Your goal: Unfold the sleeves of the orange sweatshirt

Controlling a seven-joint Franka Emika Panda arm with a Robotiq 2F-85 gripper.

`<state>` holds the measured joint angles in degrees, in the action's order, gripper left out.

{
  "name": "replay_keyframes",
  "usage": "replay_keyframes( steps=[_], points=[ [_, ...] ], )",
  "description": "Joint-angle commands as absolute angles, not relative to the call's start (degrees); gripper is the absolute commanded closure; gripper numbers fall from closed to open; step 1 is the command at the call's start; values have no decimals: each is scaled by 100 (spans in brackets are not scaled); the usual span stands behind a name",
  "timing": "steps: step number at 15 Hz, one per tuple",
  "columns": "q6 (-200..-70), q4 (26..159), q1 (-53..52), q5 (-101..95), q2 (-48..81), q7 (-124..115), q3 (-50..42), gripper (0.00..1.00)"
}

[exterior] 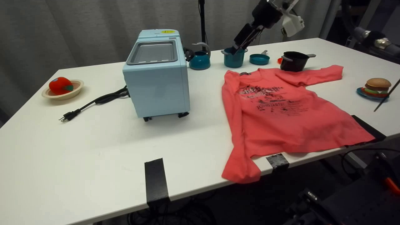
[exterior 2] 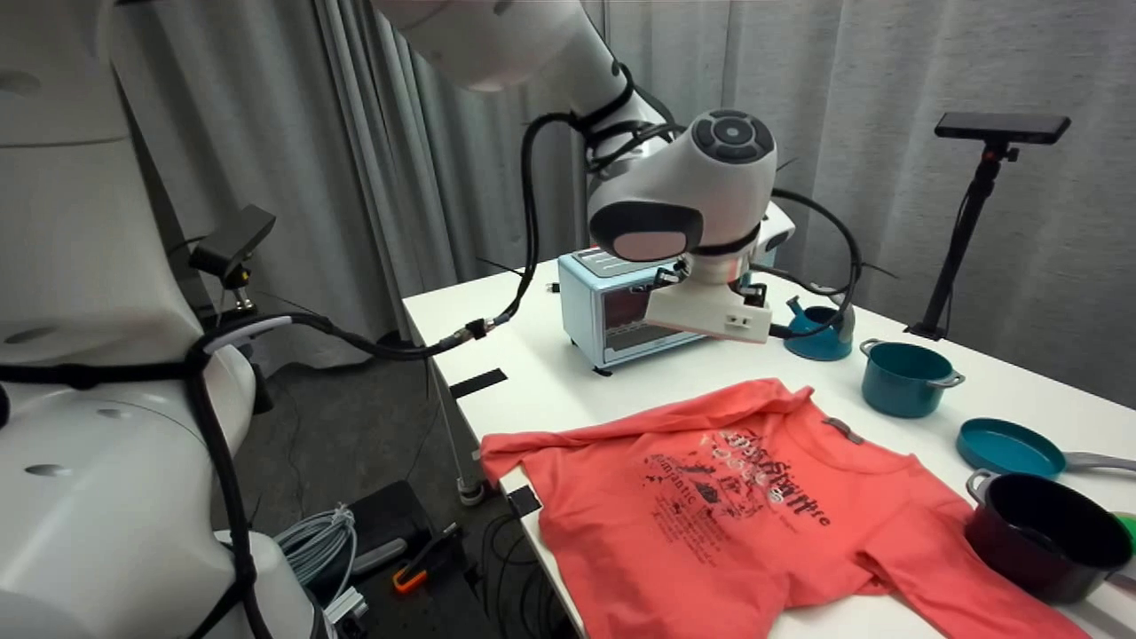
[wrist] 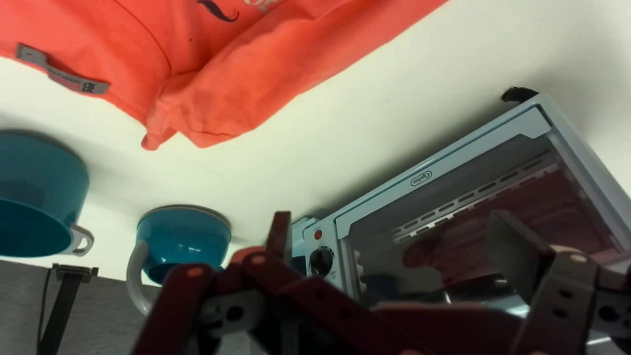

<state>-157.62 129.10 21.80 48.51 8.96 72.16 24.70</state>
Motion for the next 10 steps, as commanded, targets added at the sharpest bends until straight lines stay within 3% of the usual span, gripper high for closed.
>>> replay_keyframes(
  steps=[1, 2, 3, 7, 8, 10],
  points=[
    [-15354, 13774, 2336, 4908, -546, 7032, 2411, 0],
    [-15208, 13906, 2368, 4879, -861, 6987, 2343, 0],
    [-15046, 14045, 1518, 4793, -1176, 6894, 1383, 0],
    [-14744, 14418, 1076, 3953, -2082, 6374, 351, 0],
    [-15054, 14083, 769, 4057, -1435, 6525, 249, 0],
    [-14925, 14234, 702, 3844, -1791, 6376, -29, 0]
  ],
)
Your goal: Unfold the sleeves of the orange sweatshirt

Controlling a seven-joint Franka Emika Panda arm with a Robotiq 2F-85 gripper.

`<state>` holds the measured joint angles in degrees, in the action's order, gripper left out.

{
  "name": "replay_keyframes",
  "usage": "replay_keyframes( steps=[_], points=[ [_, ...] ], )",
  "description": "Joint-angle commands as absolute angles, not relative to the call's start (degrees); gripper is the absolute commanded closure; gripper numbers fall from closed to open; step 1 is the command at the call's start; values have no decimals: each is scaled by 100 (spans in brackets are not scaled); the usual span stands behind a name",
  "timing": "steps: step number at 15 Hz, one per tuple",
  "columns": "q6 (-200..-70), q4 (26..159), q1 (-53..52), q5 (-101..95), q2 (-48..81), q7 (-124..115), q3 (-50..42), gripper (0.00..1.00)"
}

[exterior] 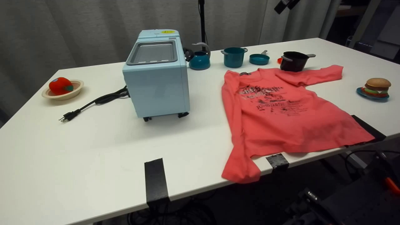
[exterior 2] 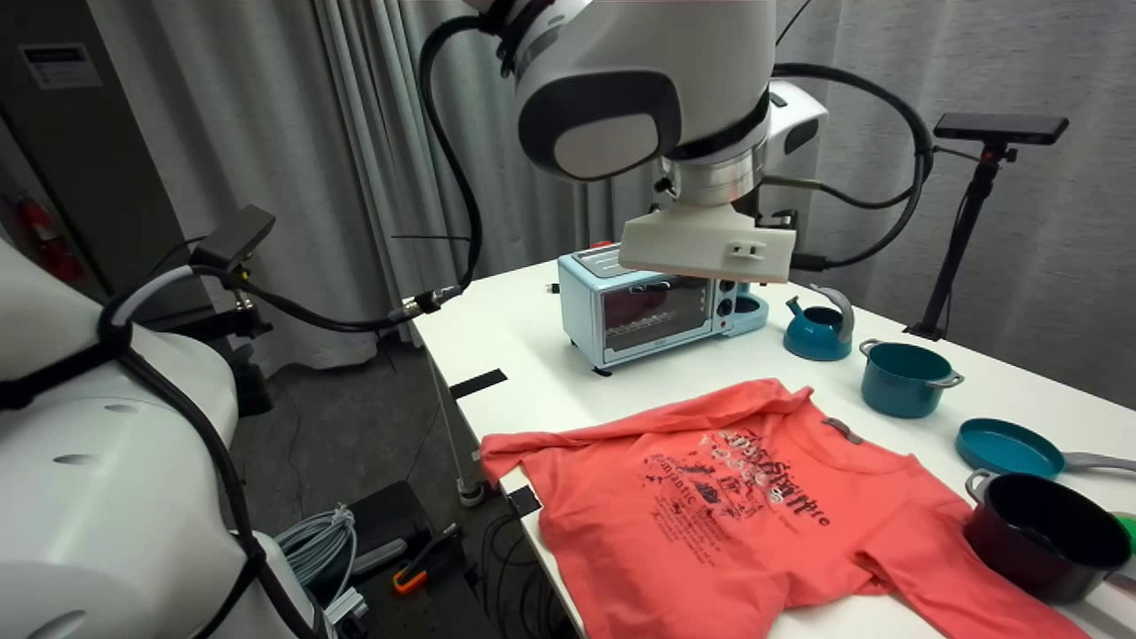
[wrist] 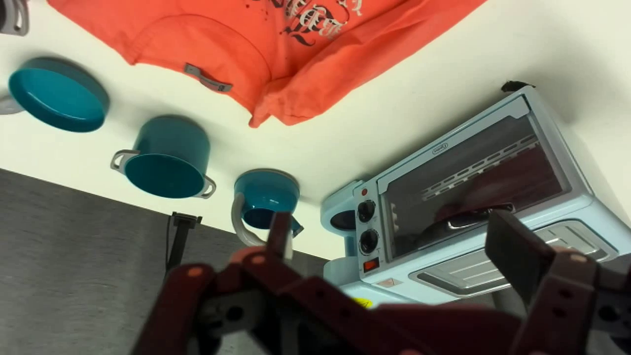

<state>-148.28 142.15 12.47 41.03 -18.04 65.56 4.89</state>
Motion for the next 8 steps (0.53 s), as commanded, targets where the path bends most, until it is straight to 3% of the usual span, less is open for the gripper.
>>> replay_keyframes(
  steps=[1, 8],
  points=[
    [-14915, 14289, 693, 3824, -1878, 6362, -67, 0],
    [-14914, 14338, 639, 3825, -1901, 6327, -59, 0]
  ],
)
